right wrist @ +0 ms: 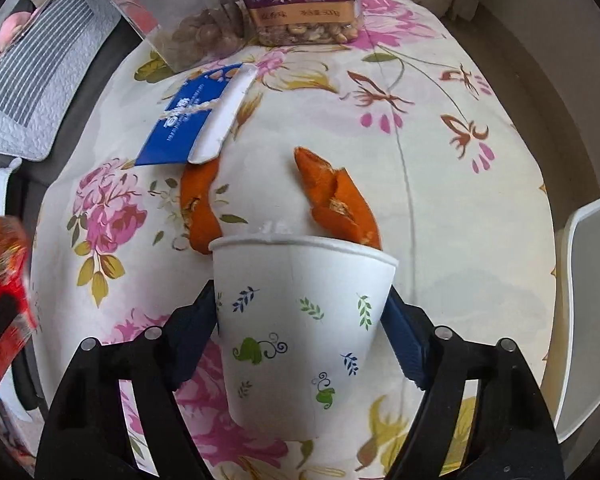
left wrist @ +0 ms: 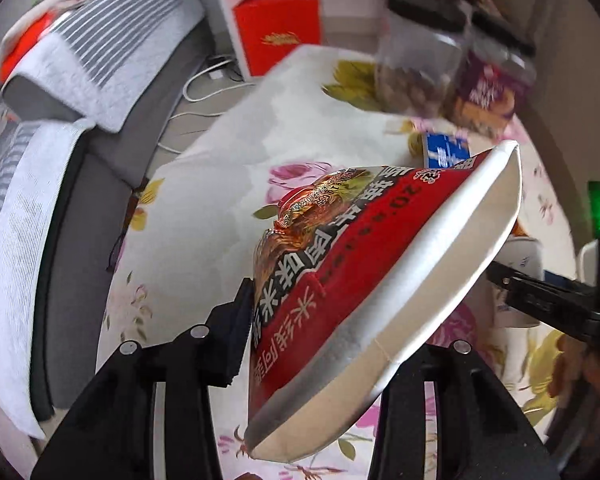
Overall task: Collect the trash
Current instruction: 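Carry the wrapper and paper cup over the white bin and open both grippers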
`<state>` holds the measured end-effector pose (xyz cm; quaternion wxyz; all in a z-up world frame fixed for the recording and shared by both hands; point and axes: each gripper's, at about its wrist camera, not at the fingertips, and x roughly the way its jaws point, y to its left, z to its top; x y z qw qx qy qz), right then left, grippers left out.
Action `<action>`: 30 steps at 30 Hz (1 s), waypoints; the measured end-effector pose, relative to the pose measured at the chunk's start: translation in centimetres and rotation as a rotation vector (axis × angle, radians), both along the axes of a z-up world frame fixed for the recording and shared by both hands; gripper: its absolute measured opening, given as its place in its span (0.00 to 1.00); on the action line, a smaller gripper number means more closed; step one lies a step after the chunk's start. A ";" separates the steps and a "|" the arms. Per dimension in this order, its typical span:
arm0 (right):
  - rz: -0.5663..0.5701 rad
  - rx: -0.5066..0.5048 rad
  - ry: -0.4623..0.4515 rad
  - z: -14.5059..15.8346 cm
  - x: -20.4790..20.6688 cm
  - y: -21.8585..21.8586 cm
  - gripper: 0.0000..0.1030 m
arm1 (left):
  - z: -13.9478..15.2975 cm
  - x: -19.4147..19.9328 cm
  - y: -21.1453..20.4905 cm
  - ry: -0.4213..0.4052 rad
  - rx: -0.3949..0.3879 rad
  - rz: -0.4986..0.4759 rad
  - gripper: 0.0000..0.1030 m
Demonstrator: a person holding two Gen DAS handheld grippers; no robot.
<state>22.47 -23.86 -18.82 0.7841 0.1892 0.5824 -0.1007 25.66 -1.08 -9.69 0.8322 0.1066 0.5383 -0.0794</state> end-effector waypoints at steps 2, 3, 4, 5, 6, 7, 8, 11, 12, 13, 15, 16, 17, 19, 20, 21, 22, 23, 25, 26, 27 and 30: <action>0.007 -0.005 -0.048 1.2 0.2 0.6 0.58 | 0.7 -0.6 0.9 -0.013 -0.025 0.032 0.40; 0.015 0.010 -0.089 2.2 0.2 1.0 0.58 | 1.1 -0.9 1.4 -0.021 -0.039 0.051 0.40; 0.022 0.019 -0.119 2.9 0.2 1.3 0.58 | 1.6 -1.2 1.8 -0.033 -0.054 0.071 0.40; 0.037 0.022 -0.165 4.2 0.1 1.9 0.58 | 1.9 -1.5 2.2 -0.045 -0.065 0.086 0.40; 0.049 0.017 -0.198 5.2 -0.1 2.3 0.58 | 2.3 -1.7 2.6 -0.068 -0.076 0.108 0.40; 0.070 0.006 -0.253 6.7 -0.4 2.9 0.58 | 2.7 -2.1 2.7 -0.083 -0.081 0.119 0.40; 0.088 -0.008 -0.303 8.0 -0.8 3.5 0.58 | 3.2 -2.4 3.0 -0.113 -0.090 0.137 0.40; 0.128 -0.067 -0.441 11.3 -2.2 4.7 0.58 | 4.4 -3.1 3.4 -0.185 -0.140 0.175 0.40; 0.136 -0.089 -0.481 12.2 -2.7 5.0 0.58 | 4.7 -3.3 3.5 -0.206 -0.155 0.187 0.40; 0.144 -0.118 -0.534 13.1 -3.2 5.4 0.58 | 5.1 -3.6 3.4 -0.235 -0.166 0.201 0.40; 0.152 -0.178 -0.607 14.4 -3.8 5.7 0.58 | 5.8 -4.1 3.2 -0.294 -0.168 0.216 0.40; 0.155 -0.204 -0.633 14.8 -4.1 5.9 0.59 | 6.3 -4.4 3.0 -0.328 -0.170 0.220 0.40; 0.155 -0.231 -0.659 15.2 -4.5 6.0 0.59 | 6.7 -4.6 2.8 -0.355 -0.177 0.222 0.40; 0.151 -0.273 -0.697 15.8 -5.0 6.2 0.59 | 7.4 -5.1 2.3 -0.404 -0.195 0.230 0.40; 0.148 -0.286 -0.709 16.0 -5.3 6.2 0.59 | 7.7 -5.1 2.2 -0.421 -0.201 0.231 0.40; 0.141 -0.304 -0.724 16.3 -5.6 6.2 0.59 | 7.9 -5.3 1.9 -0.442 -0.202 0.233 0.40; 0.130 -0.327 -0.743 16.6 -6.0 6.0 0.59 | 8.0 -5.5 1.7 -0.457 -0.201 0.237 0.40; 0.123 -0.337 -0.751 16.9 -6.4 5.9 0.60 | 8.2 -5.7 1.3 -0.474 -0.200 0.238 0.40; 0.109 -0.357 -0.764 17.4 -6.9 5.5 0.60 | 8.2 -6.1 0.8 -0.485 -0.205 0.239 0.40; 0.104 -0.364 -0.766 17.5 -7.2 5.4 0.60 | 8.2 -6.2 0.4 -0.485 -0.213 0.240 0.40; 0.097 -0.370 -0.768 17.6 -7.4 5.2 0.60 | 8.2 -6.3 0.3 -0.486 -0.217 0.242 0.40; 0.083 -0.376 -0.764 17.8 -8.0 4.5 0.61 | 8.3 -6.8 -0.4 -0.491 -0.224 0.242 0.40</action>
